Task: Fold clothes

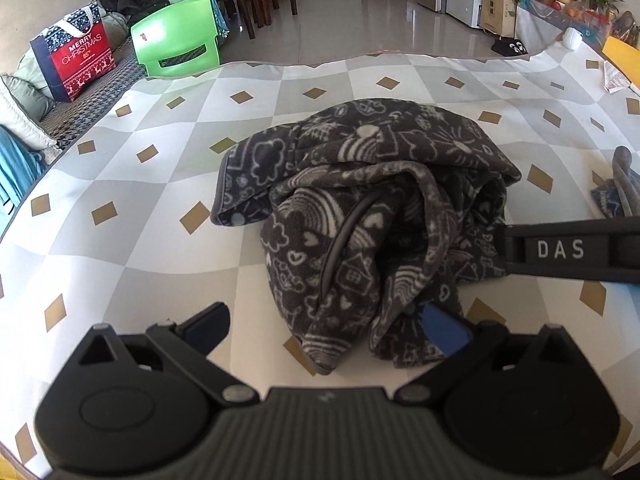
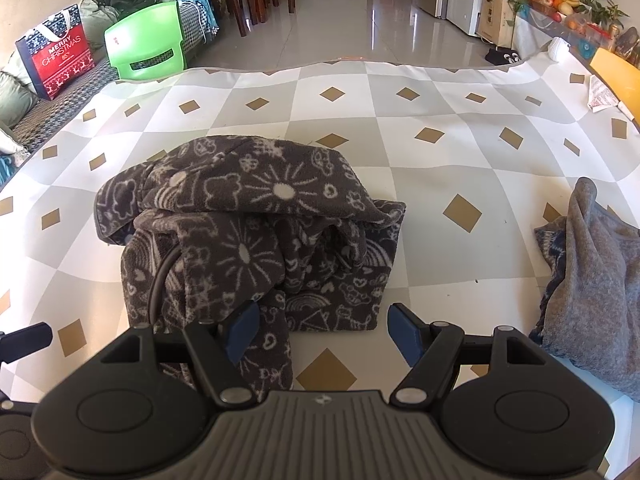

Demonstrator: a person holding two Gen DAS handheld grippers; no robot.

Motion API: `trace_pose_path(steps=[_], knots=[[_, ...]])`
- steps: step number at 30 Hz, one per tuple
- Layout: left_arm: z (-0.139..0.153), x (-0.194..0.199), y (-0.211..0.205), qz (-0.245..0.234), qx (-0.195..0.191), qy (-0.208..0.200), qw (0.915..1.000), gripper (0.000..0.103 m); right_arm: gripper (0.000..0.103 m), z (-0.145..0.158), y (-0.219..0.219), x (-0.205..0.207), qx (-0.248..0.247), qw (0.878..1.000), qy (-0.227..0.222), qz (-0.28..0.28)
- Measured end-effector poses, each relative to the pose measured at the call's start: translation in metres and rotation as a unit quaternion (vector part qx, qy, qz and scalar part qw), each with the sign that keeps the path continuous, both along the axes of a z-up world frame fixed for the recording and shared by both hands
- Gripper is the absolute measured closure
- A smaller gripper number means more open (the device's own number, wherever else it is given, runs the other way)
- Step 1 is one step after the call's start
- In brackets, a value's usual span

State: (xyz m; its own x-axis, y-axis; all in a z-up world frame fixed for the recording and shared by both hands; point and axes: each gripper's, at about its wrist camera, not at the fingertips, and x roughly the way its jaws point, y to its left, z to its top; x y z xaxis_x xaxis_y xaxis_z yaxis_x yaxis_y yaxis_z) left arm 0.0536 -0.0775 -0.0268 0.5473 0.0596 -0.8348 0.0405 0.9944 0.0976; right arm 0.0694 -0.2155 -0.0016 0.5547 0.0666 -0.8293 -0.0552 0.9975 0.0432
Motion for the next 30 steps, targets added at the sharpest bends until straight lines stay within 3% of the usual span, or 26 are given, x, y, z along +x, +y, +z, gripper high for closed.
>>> trace_pose_path(steps=[30], knots=[[0.0009, -0.0016, -0.0011, 0.001, -0.006, -0.003, 1.0, 0.001, 0.032, -0.0014, 0.0041, -0.0009, 0.0, 1.0, 0.004, 0.01]])
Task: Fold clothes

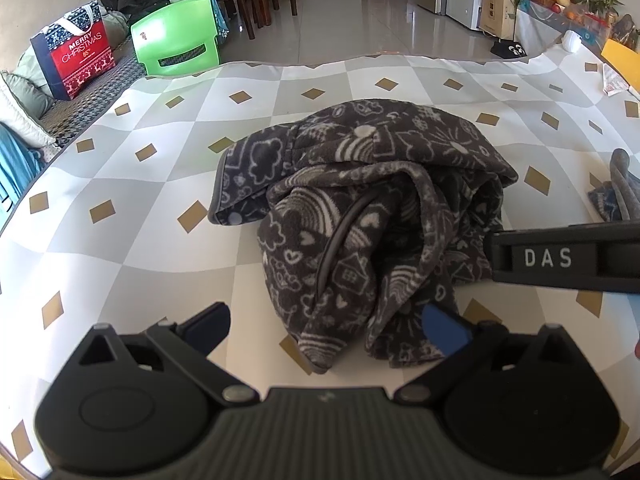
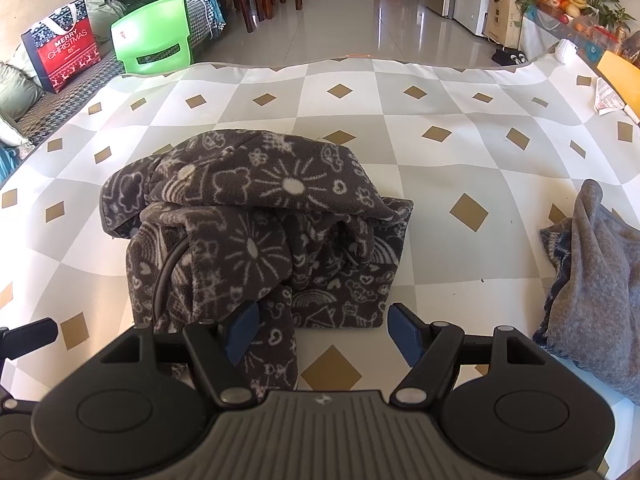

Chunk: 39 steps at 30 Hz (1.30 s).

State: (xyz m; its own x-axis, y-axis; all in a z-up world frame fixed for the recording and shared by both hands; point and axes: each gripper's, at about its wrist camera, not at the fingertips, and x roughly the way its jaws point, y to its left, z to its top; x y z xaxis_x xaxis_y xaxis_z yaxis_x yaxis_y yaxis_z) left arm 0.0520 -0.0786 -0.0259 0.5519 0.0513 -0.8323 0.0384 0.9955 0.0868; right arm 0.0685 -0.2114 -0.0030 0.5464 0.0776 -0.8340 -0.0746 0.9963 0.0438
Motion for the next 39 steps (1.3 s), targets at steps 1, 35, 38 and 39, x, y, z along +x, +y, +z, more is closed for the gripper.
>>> trace_pose_path(steps=[1, 35, 38, 39], knots=[[0.0, 0.0, 0.0, -0.001, 0.0, -0.001, 1.0, 0.001, 0.032, 0.0, 0.0, 0.0, 0.0, 1.0, 0.0, 0.0], [-0.012, 0.011, 0.001, 0.013, 0.022, 0.007, 0.9996, 0.0, 0.032, 0.004, 0.003, 0.011, -0.008, 1.0, -0.016, 0.008], [-0.015, 0.017, 0.004, 0.015, 0.012, 0.012, 0.9997, 0.0, 0.032, 0.003, 0.002, 0.019, -0.015, 1.0, -0.021, 0.016], [-0.015, 0.02, 0.006, 0.018, 0.01, 0.012, 0.9997, 0.001, 0.032, 0.002, 0.002, 0.022, -0.015, 0.999, -0.021, 0.022]])
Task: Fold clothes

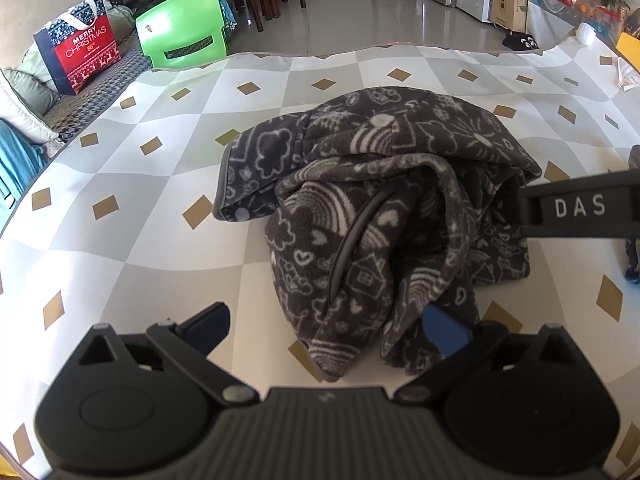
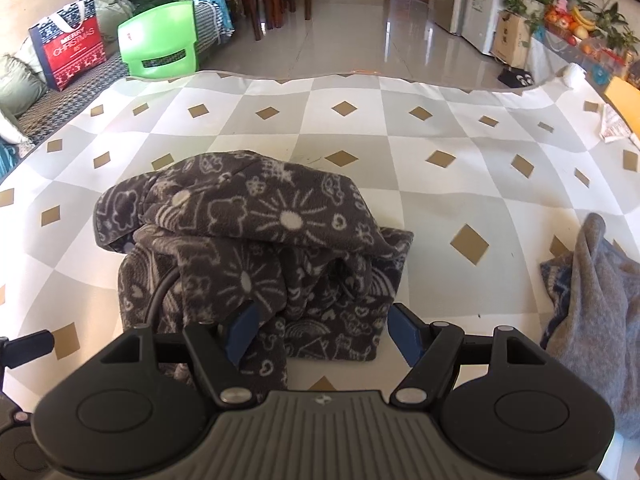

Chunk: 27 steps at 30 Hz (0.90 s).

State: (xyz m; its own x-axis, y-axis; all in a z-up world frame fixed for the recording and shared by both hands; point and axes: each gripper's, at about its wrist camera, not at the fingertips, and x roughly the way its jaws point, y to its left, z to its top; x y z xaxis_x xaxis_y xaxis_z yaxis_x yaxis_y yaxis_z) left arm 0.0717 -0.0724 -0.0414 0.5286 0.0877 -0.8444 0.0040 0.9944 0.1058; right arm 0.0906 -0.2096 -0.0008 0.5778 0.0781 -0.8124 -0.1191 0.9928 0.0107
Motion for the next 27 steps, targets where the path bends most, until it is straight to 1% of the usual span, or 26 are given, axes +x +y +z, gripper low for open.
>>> trace_pose_path(steps=[3, 4, 8, 11, 12, 14, 18, 20, 23, 26, 27], knots=[[0.002, 0.009, 0.009, 0.014, 0.002, -0.009, 0.9999, 0.011, 0.032, -0.005, -0.01, 0.012, 0.018, 1.0, 0.002, -0.006], [0.003, 0.012, 0.013, 0.02, -0.001, -0.012, 0.9997, 0.017, 0.032, -0.006, -0.014, 0.016, 0.025, 1.0, 0.002, -0.01], [0.0, 0.024, 0.031, 0.045, -0.034, -0.002, 0.9984, 0.03, 0.032, -0.012, -0.029, 0.028, 0.062, 0.998, 0.013, -0.025], [-0.001, 0.026, 0.035, 0.049, -0.052, -0.001, 0.9974, 0.03, 0.032, -0.016, -0.034, 0.033, 0.095, 0.995, 0.024, -0.028], [-0.001, 0.026, 0.035, 0.047, -0.05, -0.001, 0.9976, 0.03, 0.032, -0.015, -0.033, 0.033, 0.106, 0.994, 0.028, -0.027], [-0.001, 0.026, 0.033, 0.046, -0.039, -0.002, 0.9982, 0.024, 0.032, -0.013, -0.029, 0.032, 0.128, 0.991, 0.034, -0.018], [-0.001, 0.028, 0.042, 0.07, -0.021, -0.002, 0.9974, 0.02, 0.032, -0.004, -0.011, 0.019, 0.147, 0.988, 0.028, 0.03], [-0.001, 0.029, 0.049, 0.084, -0.015, -0.002, 0.9964, 0.017, 0.032, -0.004, 0.002, 0.014, 0.146, 0.987, 0.027, 0.061], [-0.002, 0.03, 0.057, 0.099, -0.003, -0.003, 0.995, 0.012, 0.032, -0.012, 0.02, 0.01, 0.12, 0.989, 0.019, 0.08], [-0.003, 0.03, 0.062, 0.11, 0.009, -0.001, 0.9939, 0.006, 0.033, -0.026, 0.029, 0.014, 0.091, 0.994, 0.006, 0.067], [-0.003, 0.03, 0.063, 0.114, 0.01, -0.002, 0.9935, 0.006, 0.035, -0.031, 0.029, 0.017, 0.084, 0.995, 0.006, 0.057]])
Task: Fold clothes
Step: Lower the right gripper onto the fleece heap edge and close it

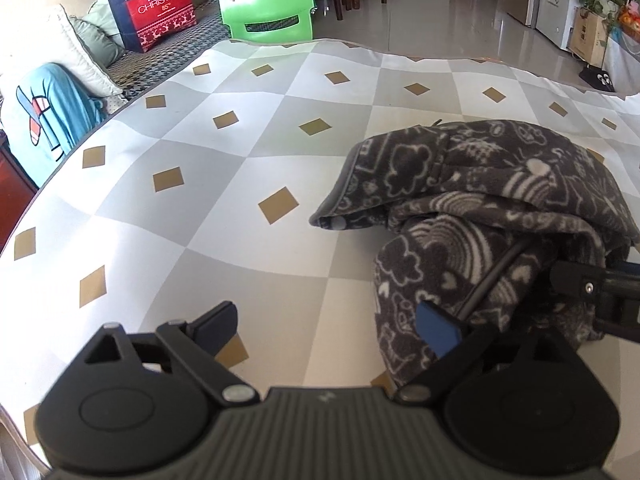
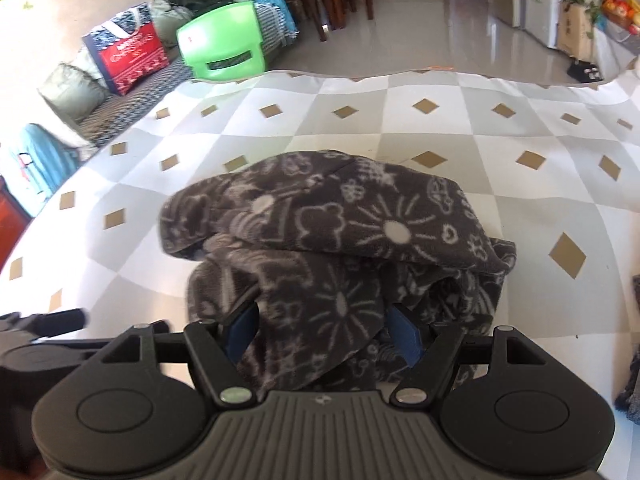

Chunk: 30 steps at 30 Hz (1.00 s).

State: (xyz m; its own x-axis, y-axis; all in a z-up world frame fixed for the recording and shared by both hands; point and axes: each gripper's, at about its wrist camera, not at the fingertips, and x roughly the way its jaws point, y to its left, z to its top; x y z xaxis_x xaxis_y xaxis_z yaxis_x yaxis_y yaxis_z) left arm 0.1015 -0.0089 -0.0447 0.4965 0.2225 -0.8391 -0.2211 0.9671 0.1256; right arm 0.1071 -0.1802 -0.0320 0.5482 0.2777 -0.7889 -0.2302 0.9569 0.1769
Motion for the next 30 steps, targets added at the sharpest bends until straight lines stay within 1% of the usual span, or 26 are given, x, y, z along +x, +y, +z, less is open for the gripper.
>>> trace_pose_path(steps=[1, 2, 3, 4, 5, 7, 10, 11, 13, 14, 18, 19, 20, 22, 23, 24, 25, 26, 27, 28, 30], knots=[[0.0, 0.0, 0.002, 0.003, 0.001, -0.001, 1.0, 0.005, 0.042, -0.004, 0.0, 0.003, -0.007, 1.0, 0.004, -0.011], [0.001, 0.0, 0.004, 0.006, 0.002, -0.002, 1.0, 0.003, 0.046, -0.008, 0.0, 0.006, -0.013, 1.0, 0.008, -0.021], [0.002, 0.0, 0.007, 0.01, 0.003, -0.003, 0.9999, 0.002, 0.051, -0.01, -0.003, 0.008, -0.016, 0.999, 0.01, -0.035], [0.003, -0.001, 0.009, 0.013, 0.004, -0.004, 0.9999, 0.002, 0.06, -0.011, -0.005, 0.009, -0.012, 0.999, 0.009, -0.046], [0.003, -0.001, 0.01, 0.017, 0.003, -0.004, 0.9998, 0.002, 0.065, -0.011, -0.009, 0.01, -0.005, 0.999, 0.007, -0.054], [0.003, -0.001, 0.015, 0.022, -0.001, -0.003, 0.9998, 0.002, 0.091, -0.006, -0.015, 0.009, 0.013, 0.998, -0.006, -0.061], [0.002, 0.0, 0.02, 0.029, -0.011, 0.001, 0.9995, 0.0, 0.096, 0.007, -0.023, 0.005, 0.025, 0.996, -0.04, -0.074], [0.002, 0.0, 0.021, 0.031, -0.014, 0.002, 0.9994, 0.0, 0.096, 0.011, -0.026, 0.004, 0.032, 0.995, -0.05, -0.08], [0.003, -0.001, 0.022, 0.031, -0.019, 0.001, 0.9993, 0.0, 0.099, 0.022, -0.038, 0.004, 0.047, 0.991, -0.065, -0.104], [0.003, -0.001, 0.022, 0.03, -0.019, 0.001, 0.9993, 0.0, 0.1, 0.027, -0.045, 0.005, 0.054, 0.989, -0.07, -0.119], [0.004, -0.001, 0.02, 0.025, -0.02, -0.001, 0.9995, 0.0, 0.1, 0.041, -0.089, 0.009, 0.081, 0.973, -0.063, -0.205], [0.004, -0.002, 0.019, 0.022, -0.023, -0.001, 0.9995, 0.0, 0.1, 0.044, -0.097, 0.008, 0.078, 0.971, -0.064, -0.216], [0.004, -0.002, 0.018, 0.02, -0.025, -0.001, 0.9995, 0.0, 0.1, 0.048, -0.106, 0.008, 0.075, 0.969, -0.065, -0.227], [0.004, -0.002, 0.015, 0.017, -0.027, -0.001, 0.9995, 0.0, 0.094, 0.052, -0.118, 0.009, 0.038, 0.967, -0.059, -0.246], [0.004, -0.002, 0.012, 0.014, -0.027, -0.001, 0.9995, 0.0, 0.093, 0.053, -0.123, 0.008, 0.019, 0.965, -0.057, -0.256], [0.003, -0.002, 0.01, 0.012, -0.027, 0.0, 0.9996, 0.0, 0.091, 0.054, -0.131, 0.006, 0.015, 0.962, -0.057, -0.266], [0.003, -0.002, 0.007, 0.008, -0.028, 0.0, 0.9996, 0.0, 0.087, 0.055, -0.138, 0.003, 0.012, 0.959, -0.057, -0.276], [0.003, -0.002, 0.004, 0.002, -0.033, -0.002, 0.9995, 0.0, 0.082, 0.056, -0.143, 0.001, 0.014, 0.96, -0.054, -0.275], [0.003, -0.002, 0.0, -0.006, -0.039, -0.004, 0.9992, 0.0, 0.071, 0.057, -0.147, 0.0, 0.015, 0.96, -0.05, -0.275], [0.004, -0.002, -0.005, -0.014, -0.043, -0.006, 0.9989, 0.0, 0.064, 0.059, -0.15, -0.003, 0.017, 0.96, -0.048, -0.276], [0.005, -0.002, -0.015, -0.032, -0.046, -0.012, 0.9983, 0.0, 0.06, 0.061, -0.154, -0.008, 0.028, 0.963, -0.053, -0.264]])
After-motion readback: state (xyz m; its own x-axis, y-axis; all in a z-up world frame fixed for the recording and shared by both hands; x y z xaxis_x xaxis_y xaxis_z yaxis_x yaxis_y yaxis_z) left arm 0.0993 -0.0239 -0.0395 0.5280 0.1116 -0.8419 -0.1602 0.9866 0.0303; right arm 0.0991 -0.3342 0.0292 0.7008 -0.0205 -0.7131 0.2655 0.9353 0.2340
